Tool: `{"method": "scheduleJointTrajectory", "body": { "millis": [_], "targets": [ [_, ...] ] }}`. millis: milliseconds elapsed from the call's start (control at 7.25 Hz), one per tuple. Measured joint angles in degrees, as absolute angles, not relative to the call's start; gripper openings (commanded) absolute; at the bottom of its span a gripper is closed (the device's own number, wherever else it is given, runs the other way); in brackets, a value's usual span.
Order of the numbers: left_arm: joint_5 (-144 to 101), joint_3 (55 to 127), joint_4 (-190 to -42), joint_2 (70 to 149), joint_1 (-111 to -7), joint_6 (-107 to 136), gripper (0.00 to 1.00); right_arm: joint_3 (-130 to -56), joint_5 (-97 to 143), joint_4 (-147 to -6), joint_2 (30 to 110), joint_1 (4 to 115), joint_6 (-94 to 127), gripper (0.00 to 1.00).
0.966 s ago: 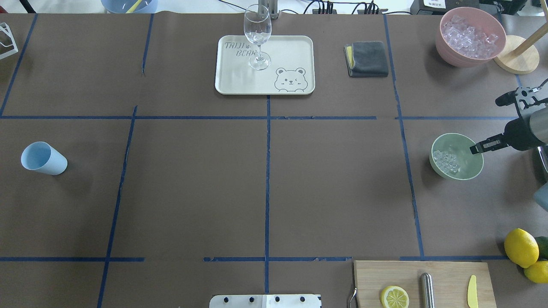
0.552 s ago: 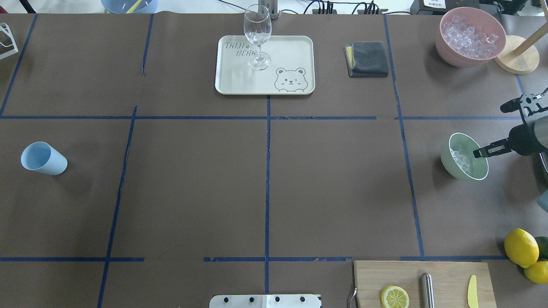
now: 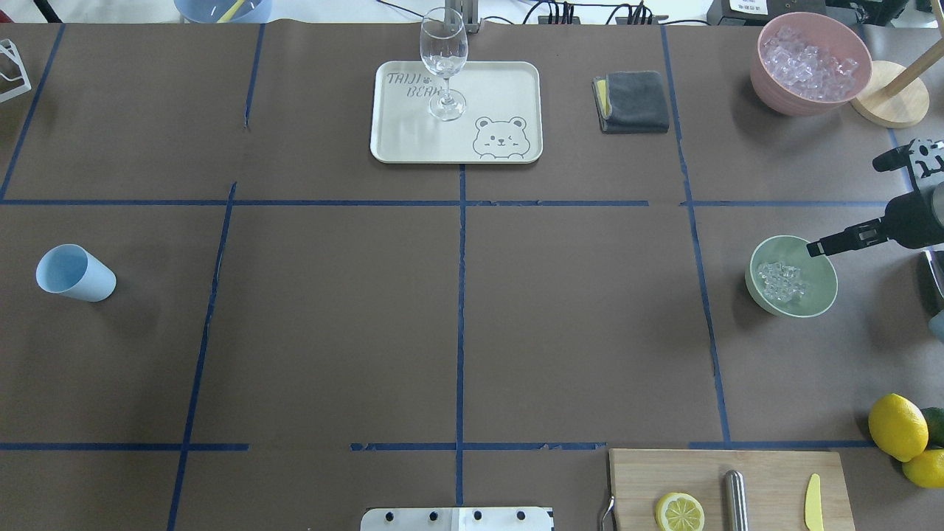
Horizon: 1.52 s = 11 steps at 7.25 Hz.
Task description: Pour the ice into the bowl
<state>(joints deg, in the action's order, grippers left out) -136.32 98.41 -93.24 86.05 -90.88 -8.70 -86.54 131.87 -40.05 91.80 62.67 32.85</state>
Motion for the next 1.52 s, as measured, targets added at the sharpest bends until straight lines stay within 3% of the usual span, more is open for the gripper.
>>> {"method": "scheduleJointTrajectory", "body": {
  "millis": [828, 1241, 1517],
  "targets": [
    [-136.5, 98.3, -92.8, 85.9, -90.9, -8.8, 1.0, -87.0, 131.3, -64.4, 90.7, 82.3, 10.6, 1.0],
    [-136.5, 98.3, -92.8, 84.7, -90.9, -8.8, 1.0, -94.9, 131.4, -86.7, 91.2, 88.0, 5.1, 1.0],
    [-136.6, 98.3, -93.0, 84.0, -90.9, -8.8, 1.0, -98.3, 131.4, -93.0, 92.3, 88.8, 4.8, 1.0]
  ]
}}
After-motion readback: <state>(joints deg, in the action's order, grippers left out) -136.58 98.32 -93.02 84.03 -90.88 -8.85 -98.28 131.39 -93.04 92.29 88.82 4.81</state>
